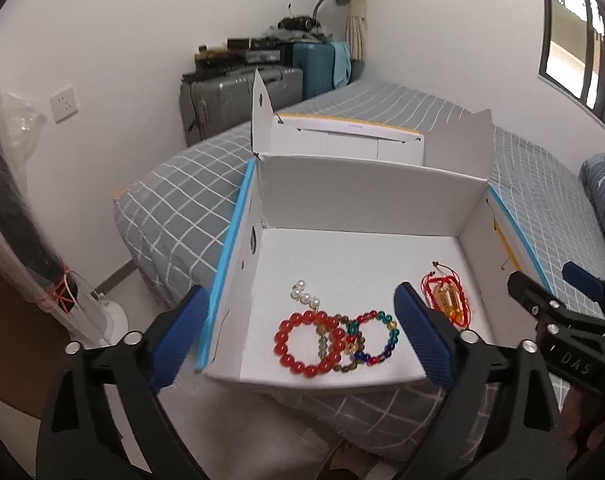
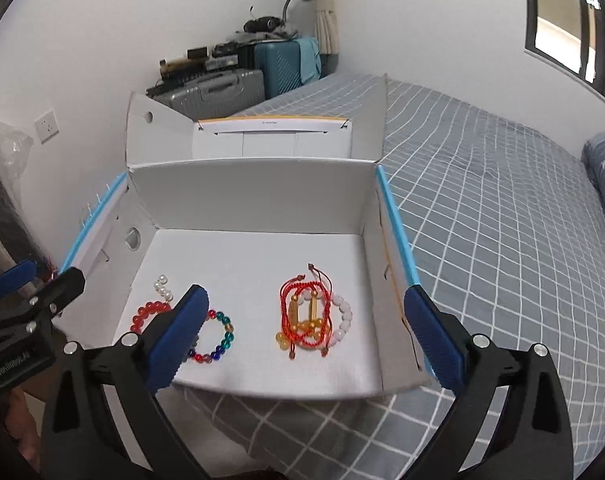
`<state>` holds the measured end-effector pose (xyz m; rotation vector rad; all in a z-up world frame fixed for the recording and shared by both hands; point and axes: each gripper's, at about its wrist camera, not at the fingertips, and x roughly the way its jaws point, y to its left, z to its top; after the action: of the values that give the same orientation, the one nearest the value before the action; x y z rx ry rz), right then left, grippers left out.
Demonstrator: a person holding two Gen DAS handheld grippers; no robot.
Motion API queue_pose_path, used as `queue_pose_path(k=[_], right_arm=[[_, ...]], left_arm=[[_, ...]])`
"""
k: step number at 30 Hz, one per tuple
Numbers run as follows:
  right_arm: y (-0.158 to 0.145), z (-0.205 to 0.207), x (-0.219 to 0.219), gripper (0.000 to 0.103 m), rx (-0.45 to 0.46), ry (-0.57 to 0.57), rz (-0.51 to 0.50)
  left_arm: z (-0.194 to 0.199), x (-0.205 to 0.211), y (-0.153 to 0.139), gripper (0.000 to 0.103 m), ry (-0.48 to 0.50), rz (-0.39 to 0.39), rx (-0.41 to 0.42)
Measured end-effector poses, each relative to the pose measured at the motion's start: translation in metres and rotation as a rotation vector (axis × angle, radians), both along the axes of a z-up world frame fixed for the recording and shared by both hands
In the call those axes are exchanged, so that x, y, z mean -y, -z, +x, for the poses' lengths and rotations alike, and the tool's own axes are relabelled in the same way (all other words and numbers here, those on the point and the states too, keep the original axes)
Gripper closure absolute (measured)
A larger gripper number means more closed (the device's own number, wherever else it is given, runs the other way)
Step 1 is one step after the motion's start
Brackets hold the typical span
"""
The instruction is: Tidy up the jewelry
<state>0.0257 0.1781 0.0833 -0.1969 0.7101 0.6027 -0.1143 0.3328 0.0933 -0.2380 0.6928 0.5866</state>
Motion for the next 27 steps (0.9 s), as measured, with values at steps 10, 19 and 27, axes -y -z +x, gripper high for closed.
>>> queue_pose_path(k=[10,19,27], right_arm=[[0.006,-0.045,0.030,0.008,0.080,0.031,0.018],[0.013,-0.060,0.041,0.008,0.059,0.037,0.041],[0.017,-0.061,0.044,0.008,0.055,0.048,0.041]], left_arm=[[-0.035,0.027,0.006,0.006,0.039,0.001,0.050],[-0.046,0.037,0.014,0.006,0.058,-0.009,0.051],[-0.050,0.036,0.017,0.006,0.070,-0.024,0.050]])
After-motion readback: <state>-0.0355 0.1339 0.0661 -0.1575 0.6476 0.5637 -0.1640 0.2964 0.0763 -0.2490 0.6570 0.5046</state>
